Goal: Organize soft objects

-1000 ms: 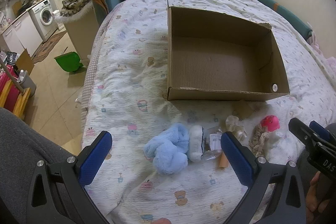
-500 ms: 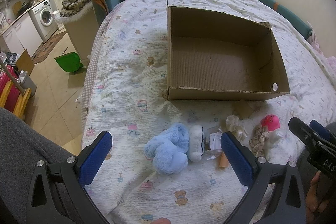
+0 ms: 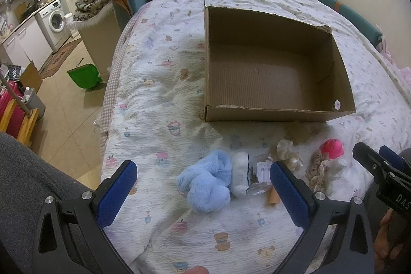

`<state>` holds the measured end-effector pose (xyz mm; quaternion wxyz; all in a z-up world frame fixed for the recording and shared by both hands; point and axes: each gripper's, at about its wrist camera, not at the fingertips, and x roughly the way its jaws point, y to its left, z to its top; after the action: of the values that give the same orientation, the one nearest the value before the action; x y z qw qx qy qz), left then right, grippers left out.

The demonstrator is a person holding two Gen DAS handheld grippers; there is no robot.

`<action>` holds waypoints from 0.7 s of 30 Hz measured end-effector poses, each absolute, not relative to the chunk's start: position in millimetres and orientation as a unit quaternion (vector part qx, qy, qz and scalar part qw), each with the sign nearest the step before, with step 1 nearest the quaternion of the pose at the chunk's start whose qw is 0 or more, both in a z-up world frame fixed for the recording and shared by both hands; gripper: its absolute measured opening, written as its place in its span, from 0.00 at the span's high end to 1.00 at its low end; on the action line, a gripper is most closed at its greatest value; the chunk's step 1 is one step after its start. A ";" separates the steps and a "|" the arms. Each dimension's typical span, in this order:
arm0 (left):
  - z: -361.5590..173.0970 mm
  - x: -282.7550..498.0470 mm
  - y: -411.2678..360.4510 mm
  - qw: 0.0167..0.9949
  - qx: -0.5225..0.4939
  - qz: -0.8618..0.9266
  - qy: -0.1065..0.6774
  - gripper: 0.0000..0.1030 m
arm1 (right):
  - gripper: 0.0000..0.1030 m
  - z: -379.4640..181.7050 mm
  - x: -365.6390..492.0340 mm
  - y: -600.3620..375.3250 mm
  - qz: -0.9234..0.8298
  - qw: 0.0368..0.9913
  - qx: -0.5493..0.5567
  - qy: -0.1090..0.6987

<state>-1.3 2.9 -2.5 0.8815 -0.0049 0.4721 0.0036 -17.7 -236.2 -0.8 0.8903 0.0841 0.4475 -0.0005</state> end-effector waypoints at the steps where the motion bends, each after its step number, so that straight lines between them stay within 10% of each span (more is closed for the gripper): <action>1: -2.4 -1.2 2.7 0.881 -0.005 0.004 0.472 0.00 | 0.00 -0.7 -17.8 -236.3 0.000 0.890 0.084 0.448; 21: -2.1 -1.1 2.3 0.881 -0.004 0.004 0.473 0.00 | 0.00 -0.1 -16.9 -238.0 0.000 0.890 0.085 0.448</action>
<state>-1.1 2.3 -2.1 0.8812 -0.0037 0.4726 0.0041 -16.9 -238.0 -0.1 0.8901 0.0850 0.4477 -0.0002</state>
